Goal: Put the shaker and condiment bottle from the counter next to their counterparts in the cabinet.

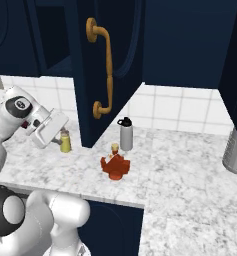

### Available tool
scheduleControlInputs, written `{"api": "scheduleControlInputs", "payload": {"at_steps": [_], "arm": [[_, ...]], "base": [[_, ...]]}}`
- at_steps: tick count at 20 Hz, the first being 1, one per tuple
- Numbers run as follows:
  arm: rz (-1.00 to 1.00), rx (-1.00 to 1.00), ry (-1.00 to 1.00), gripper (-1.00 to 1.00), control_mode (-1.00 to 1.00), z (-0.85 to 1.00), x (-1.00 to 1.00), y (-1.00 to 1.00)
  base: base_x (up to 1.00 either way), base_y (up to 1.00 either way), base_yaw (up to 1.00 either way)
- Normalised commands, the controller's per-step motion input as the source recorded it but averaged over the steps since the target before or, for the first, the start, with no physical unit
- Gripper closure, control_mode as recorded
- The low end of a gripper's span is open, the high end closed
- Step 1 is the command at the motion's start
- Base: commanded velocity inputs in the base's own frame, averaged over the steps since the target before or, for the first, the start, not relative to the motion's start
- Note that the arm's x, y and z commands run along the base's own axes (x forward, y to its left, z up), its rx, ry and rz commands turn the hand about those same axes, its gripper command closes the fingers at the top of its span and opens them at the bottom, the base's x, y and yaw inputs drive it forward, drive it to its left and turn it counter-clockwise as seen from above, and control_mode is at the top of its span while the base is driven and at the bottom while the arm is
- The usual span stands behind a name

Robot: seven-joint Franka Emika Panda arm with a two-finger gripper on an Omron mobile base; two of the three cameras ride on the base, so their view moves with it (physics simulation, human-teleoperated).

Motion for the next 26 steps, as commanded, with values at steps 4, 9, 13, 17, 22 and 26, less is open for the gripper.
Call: {"api": "scheduleControlInputs", "payload": {"at_steps": [4,9,13,17,22,26], "arm": [[0.04,0.00,0.00,1.00,-1.00,0.76,0.04,0.00],[0.02,0.00,0.00,1.00,-1.00,0.67,0.28,0.00],[0.02,0.00,0.00,1.00,-1.00,0.59,0.36,0.00],[0.02,0.00,0.00,1.00,-1.00,0.80,0.16,0.00],[0.07,0.00,0.00,1.00,-1.00,0.65,0.02,-0.08],[0.18,0.00,0.00,1.00,-1.00,0.41,0.26,-0.16]], "base": [[0.00,0.00,0.00],[0.00,0.00,0.00],[0.00,0.00,0.00],[0.00,0.00,0.00],[0.00,0.00,0.00],[0.00,0.00,0.00]]}}
